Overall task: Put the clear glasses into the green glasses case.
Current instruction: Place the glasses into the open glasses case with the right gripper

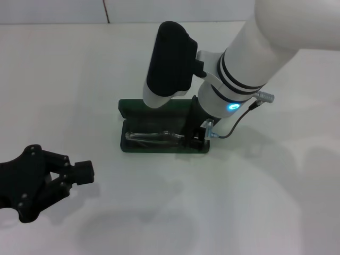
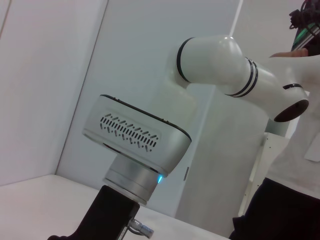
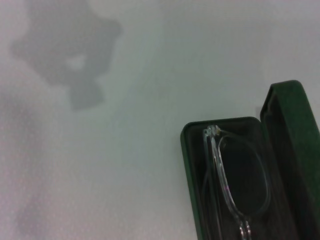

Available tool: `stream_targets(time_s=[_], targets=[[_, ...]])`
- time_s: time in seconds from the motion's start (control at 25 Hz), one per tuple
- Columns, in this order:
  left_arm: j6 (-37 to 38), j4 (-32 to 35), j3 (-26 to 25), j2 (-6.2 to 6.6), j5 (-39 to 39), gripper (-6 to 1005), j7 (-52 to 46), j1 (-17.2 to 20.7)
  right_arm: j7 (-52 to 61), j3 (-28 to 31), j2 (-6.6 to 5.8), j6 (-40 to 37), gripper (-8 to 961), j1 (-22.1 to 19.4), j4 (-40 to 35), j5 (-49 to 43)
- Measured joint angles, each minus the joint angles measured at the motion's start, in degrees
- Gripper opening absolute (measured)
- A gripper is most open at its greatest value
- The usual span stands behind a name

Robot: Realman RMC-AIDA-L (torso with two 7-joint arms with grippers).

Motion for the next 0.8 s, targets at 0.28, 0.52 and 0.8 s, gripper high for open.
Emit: stream_targets(time_s=[0.28,0.52,0.8], targets=[[0.01,0.02,-0.19,0.01,0.00,53,0.01,0.28,0.00,0.34,0.00,-0.21,189,-0.63,-4.60,0.10],[0.01,0.02,-0.23,0.07,0.00,53,0.08,0.22,-2.33,0.38,0.00,4.17,188,-0.72,-4.37,0.36],[0.01,0.02,-0.21,0.10,0.00,53,0.10,0.16,-5.35,0.29,0.00,7.92,185,0.29,0.14,3.78]])
